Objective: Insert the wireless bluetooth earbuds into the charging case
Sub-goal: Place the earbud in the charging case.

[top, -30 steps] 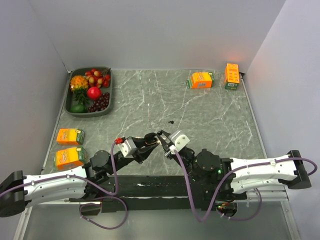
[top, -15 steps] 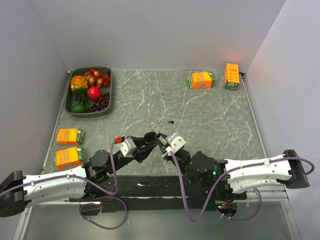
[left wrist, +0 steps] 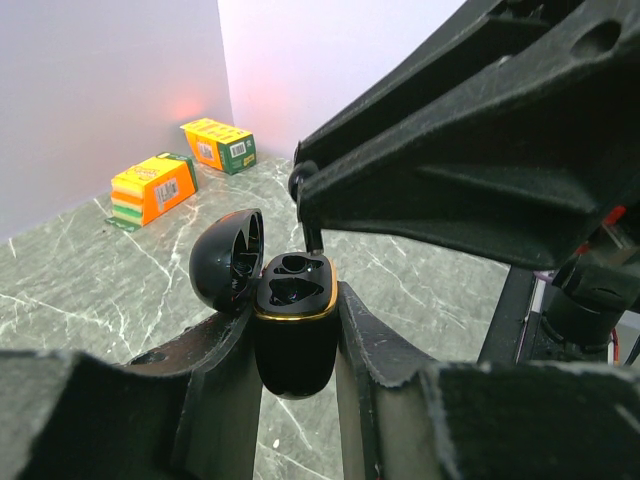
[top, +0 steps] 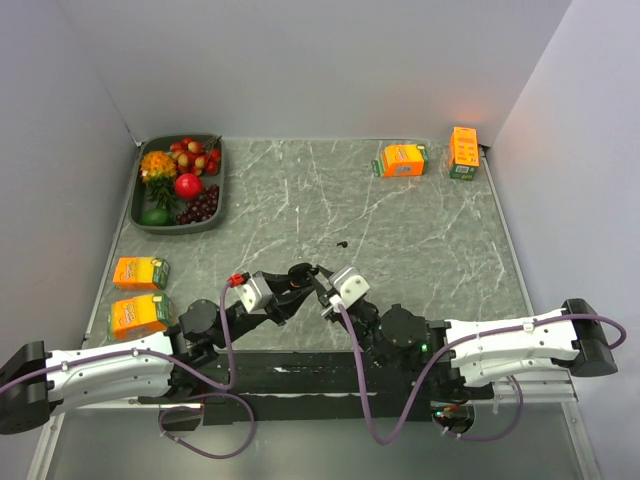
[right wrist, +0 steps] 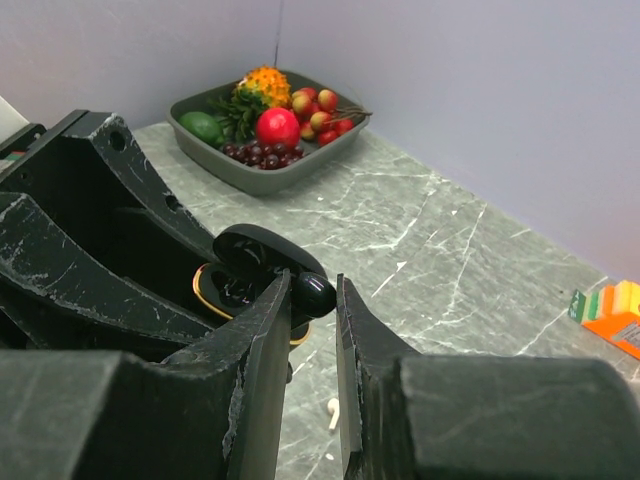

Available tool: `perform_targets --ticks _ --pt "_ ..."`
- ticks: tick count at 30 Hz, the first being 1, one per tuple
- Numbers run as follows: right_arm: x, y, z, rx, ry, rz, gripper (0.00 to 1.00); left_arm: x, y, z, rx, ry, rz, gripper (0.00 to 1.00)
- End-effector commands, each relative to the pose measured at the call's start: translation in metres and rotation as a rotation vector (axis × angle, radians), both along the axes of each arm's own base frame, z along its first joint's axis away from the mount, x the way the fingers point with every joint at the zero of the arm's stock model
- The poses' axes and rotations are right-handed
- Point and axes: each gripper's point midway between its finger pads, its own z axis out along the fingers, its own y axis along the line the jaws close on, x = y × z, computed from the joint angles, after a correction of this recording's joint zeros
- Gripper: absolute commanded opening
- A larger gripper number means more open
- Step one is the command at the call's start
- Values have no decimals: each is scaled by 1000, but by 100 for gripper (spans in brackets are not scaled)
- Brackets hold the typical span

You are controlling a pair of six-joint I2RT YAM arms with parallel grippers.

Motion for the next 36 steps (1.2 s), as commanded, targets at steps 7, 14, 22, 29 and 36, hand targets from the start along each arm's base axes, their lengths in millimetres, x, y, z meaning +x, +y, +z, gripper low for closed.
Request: perform_targets --ticks 7,14,22,29,36 --pt "-2 3 -7 13 25 3 0 -1 3 37 -101 -24 3 1" --pt "-4 7 -13 -4 34 18 0 0 3 36 -101 -24 3 1" --pt "-4 5 -22 -68 9 15 0 1 3 36 -100 -23 9 1" --pt "0 -6 -27 -99 -13 -18 0 0 4 36 -102 -22 10 1" --pt "4 -12 -18 -68 -25 -36 0 -1 3 34 -117 6 -4 1"
